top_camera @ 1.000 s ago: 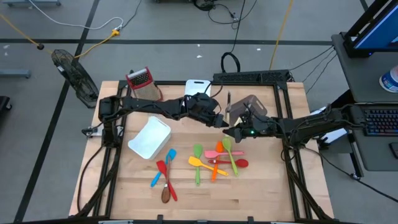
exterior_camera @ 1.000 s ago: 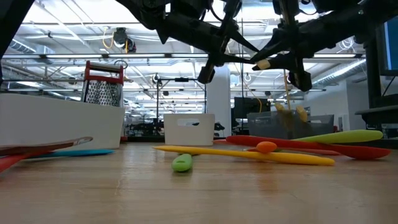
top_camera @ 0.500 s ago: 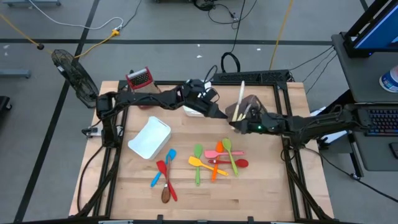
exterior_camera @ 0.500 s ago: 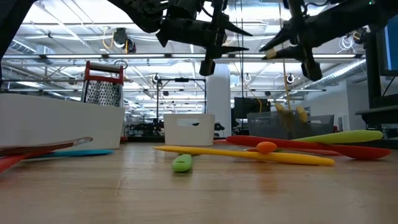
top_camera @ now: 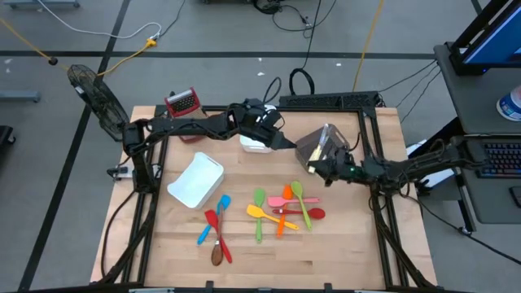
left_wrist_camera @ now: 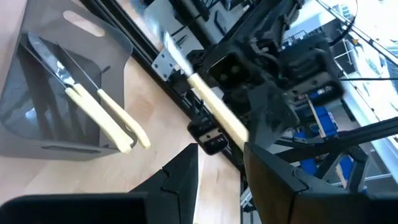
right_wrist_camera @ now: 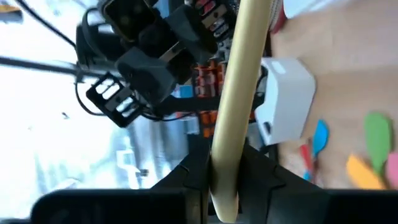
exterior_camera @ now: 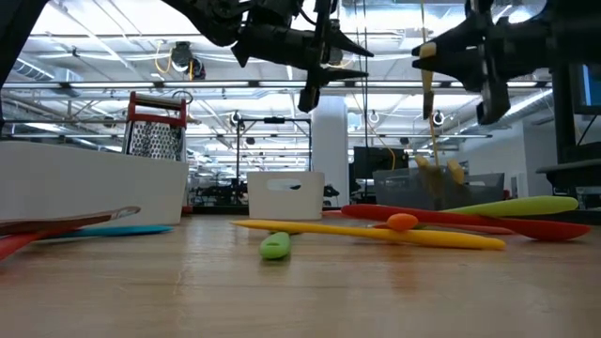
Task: Pick & Place Kitchen Items
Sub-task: Put the yellow table knife into the black bin
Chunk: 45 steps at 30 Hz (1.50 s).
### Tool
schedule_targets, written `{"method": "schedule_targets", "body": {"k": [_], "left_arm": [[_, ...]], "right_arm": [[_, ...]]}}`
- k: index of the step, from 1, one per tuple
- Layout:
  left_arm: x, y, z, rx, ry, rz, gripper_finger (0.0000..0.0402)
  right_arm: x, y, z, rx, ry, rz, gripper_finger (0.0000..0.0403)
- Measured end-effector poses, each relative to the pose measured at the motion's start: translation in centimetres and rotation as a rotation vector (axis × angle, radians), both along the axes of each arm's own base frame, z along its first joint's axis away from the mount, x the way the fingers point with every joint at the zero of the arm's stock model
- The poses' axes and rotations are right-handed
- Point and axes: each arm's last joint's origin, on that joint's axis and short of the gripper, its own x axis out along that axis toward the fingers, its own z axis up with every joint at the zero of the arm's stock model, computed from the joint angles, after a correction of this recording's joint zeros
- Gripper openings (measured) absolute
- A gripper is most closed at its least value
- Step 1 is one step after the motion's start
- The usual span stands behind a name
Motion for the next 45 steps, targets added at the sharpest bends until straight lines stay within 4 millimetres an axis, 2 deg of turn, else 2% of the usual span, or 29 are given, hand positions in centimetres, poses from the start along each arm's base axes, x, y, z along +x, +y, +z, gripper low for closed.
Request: {"method": "schedule_targets", "body": {"k": [6, 13, 23, 28, 45], "left_arm": [[-0.1, 0.2, -0.3, 0.016, 0.021, 0.008, 0.0134], [-0.3, 0.8, -0.2, 0.026, 0.02, 0.032, 0.0134], [-0.3, 1.0, -0.3, 0.045, 0.02, 0.046, 0.0134], [-0.3, 1.0, -0.3, 0.051, 0.02, 0.045, 0.0134], [-0.3, 1.0, -0.3, 0.055, 0.02, 0.053, 0.0134]], "right_arm": [[-0.7, 0.1, -0.9, 0.145, -0.085, 0.003, 0.0044], [-0.9, 0.0, -1.7, 0.301, -0.104, 0.007, 0.0044], [-2.0, -0.9, -4.6, 0.388, -0.056, -0.048, 0.0046], [-2.1, -1.7, -4.2, 0.403, -0.119, -0.088, 0.0047], [-2.1, -3.0, -4.3, 0.396, -0.114, -0.089, 0.0058]]}}
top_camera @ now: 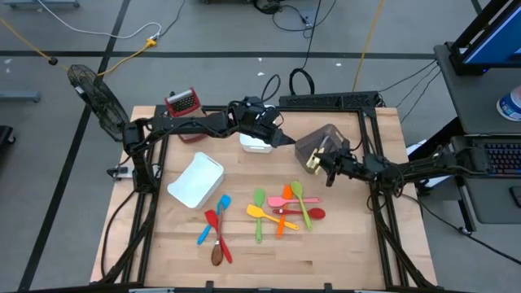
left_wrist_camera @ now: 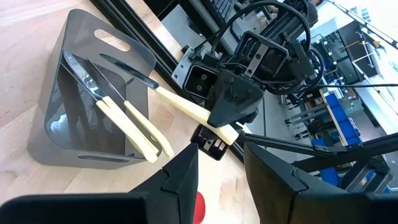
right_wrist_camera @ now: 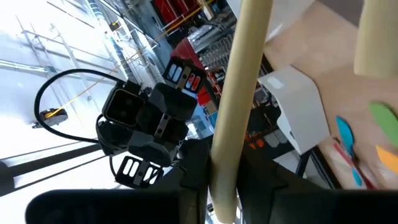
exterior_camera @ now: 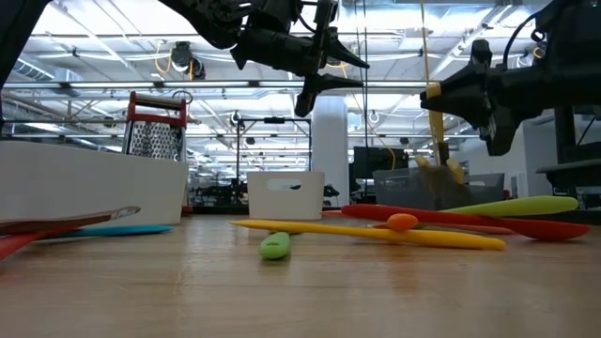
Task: Pick & Place Kitchen Items
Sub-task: Put the yellow table knife into the black bin
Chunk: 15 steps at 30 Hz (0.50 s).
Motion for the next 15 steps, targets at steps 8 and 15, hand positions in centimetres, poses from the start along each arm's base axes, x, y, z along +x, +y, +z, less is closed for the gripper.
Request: {"method": "schedule_targets", "body": {"k": [8, 15], "left_arm": [[0.01, 0.02, -0.02, 0.002, 0.001, 0.007, 0.0134], [0.01, 0.02, -0.02, 0.001, 0.002, 0.007, 0.0134]], "right_arm": [[-0.01, -0.18, -0.04, -0.016, 0.009, -0.005, 0.0108], [0.0, -0.13, 0.07, -0.023, -0.001, 0.012, 0.0142]]}}
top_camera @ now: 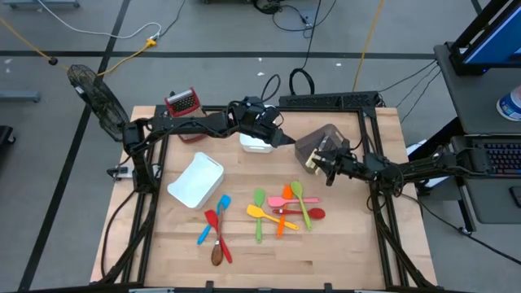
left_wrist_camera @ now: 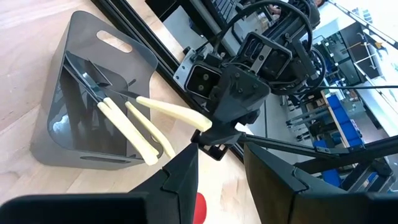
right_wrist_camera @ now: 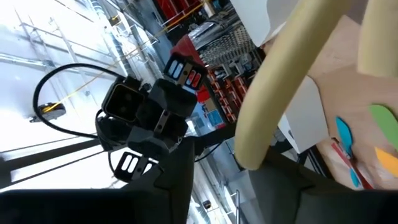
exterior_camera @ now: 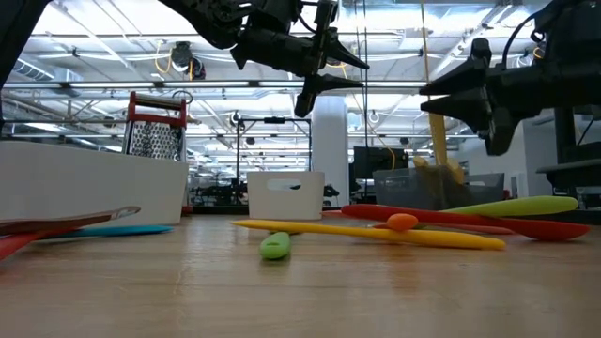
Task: Pick & Place Kitchen Items
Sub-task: Put the yellow table knife into the black bin, then put the brown serving spoon into the top white bin
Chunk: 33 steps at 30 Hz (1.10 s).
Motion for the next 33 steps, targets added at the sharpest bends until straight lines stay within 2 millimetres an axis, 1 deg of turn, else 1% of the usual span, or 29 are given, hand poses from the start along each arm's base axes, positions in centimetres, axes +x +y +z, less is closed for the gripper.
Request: {"method": "schedule_targets", "body": {"k": [6, 11, 15, 18, 26, 28, 31, 33], "left_arm": [[0.0, 0.0, 0.0, -0.004, 0.001, 0.001, 0.0134], [0.0, 0.0, 0.0, -0.007, 0.001, 0.001, 0.0134], [0.0, -0.2, 0.0, -0.008, 0.0, -0.009, 0.0134], [0.1, -0.6, 0.0, -0.011, -0.002, -0.037, 0.0134], [0.8, -3.2, 0.0, -0.021, -0.001, -0.105, 0.0134], [1.0, -4.3, 0.1, 0.013, -0.007, -0.13, 0.0134], [1.3, -6.4, 0.3, 0.059, -0.007, -0.134, 0.0134], [1.0, -7.9, 0.8, 0.075, 0.014, -0.129, 0.0134]], "right_arm": [[-0.1, 0.0, 0.8, -0.045, -0.073, -0.001, 0.0153], [0.0, 0.0, 1.3, -0.102, -0.08, -0.004, 0.0151], [0.0, 0.1, 2.0, -0.184, -0.126, 0.003, 0.0151], [-0.2, 0.1, 2.6, -0.281, -0.156, -0.011, 0.0149], [-0.5, 0.4, 3.5, -0.573, -0.177, 0.0, 0.0125], [-0.6, 0.5, 3.6, -0.632, -0.188, 0.02, 0.0113], [-0.8, 0.7, 4.0, -0.7, -0.218, 0.049, 0.0091], [-0.9, 0.8, 4.2, -0.729, -0.238, 0.056, 0.0078]]}}
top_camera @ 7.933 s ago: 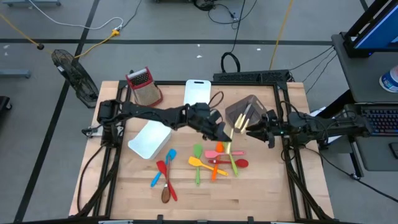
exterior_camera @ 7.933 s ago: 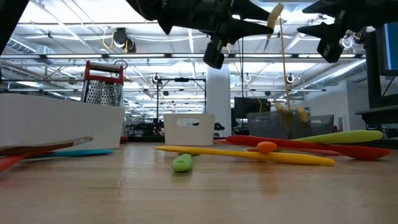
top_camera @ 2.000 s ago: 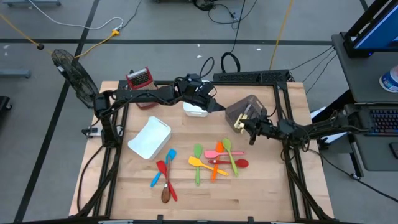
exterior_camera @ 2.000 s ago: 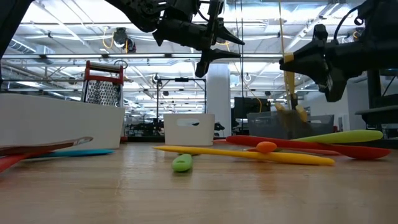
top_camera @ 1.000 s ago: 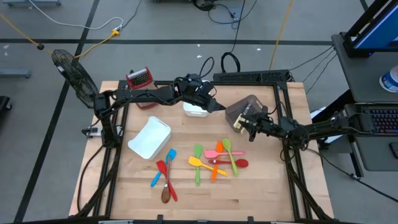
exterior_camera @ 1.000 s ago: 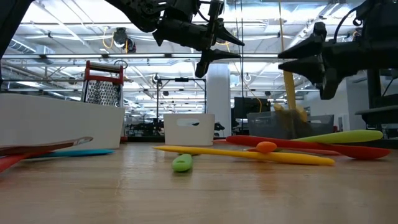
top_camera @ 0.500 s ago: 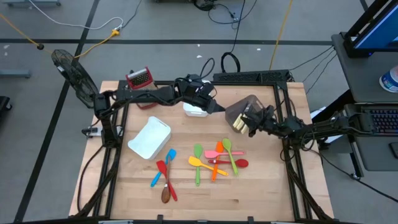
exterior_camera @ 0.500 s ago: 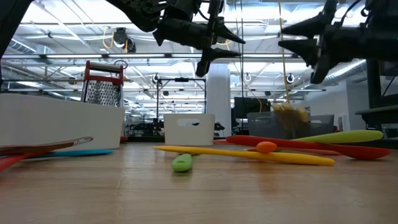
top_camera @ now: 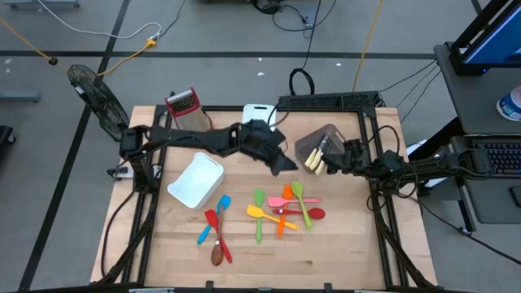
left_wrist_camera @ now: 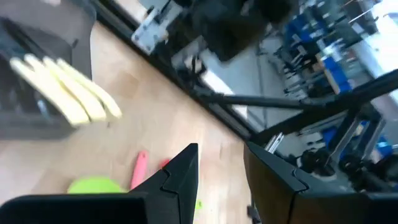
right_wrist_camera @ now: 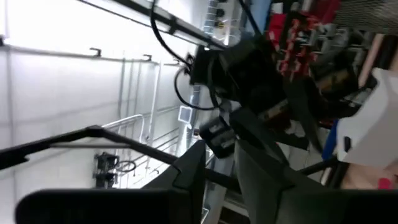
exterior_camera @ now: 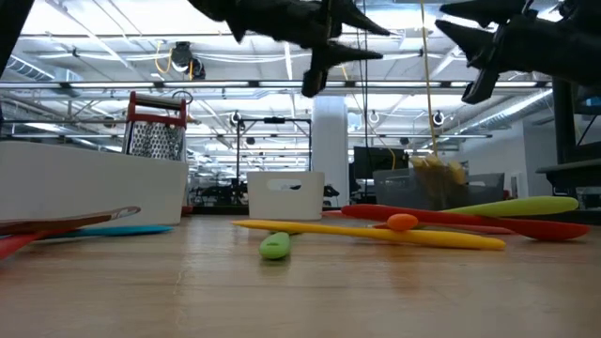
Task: Pick & Place Kitchen Items
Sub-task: Put the brown serving spoon into the top white bin
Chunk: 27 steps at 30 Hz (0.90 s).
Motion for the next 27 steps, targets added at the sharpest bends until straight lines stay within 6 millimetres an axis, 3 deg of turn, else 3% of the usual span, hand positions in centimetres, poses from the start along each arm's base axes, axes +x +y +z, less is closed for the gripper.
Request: {"method": "schedule_targets", "body": {"k": [5, 11, 21, 27], "left_arm": [[-1.4, -3.6, 0.7, 0.069, 0.121, 0.061, 0.0134], [-3.7, -6.9, 1.4, 0.015, 0.291, 0.176, 0.0134], [-5.9, -11.5, 0.0, -0.209, 0.556, 0.338, 0.0134], [-7.9, -14.1, -1.0, -0.152, 0.716, 0.384, 0.0134]], "right_arm": [[-0.5, 0.1, 0.7, -0.052, -0.064, 0.006, 0.0056], [-0.8, 0.3, 1.1, -0.089, -0.098, 0.07, 0.005], [-0.9, 0.6, 1.1, -0.13, -0.099, 0.16, 0.0056], [-0.9, 0.8, 1.0, -0.135, -0.096, 0.21, 0.0056]]}}
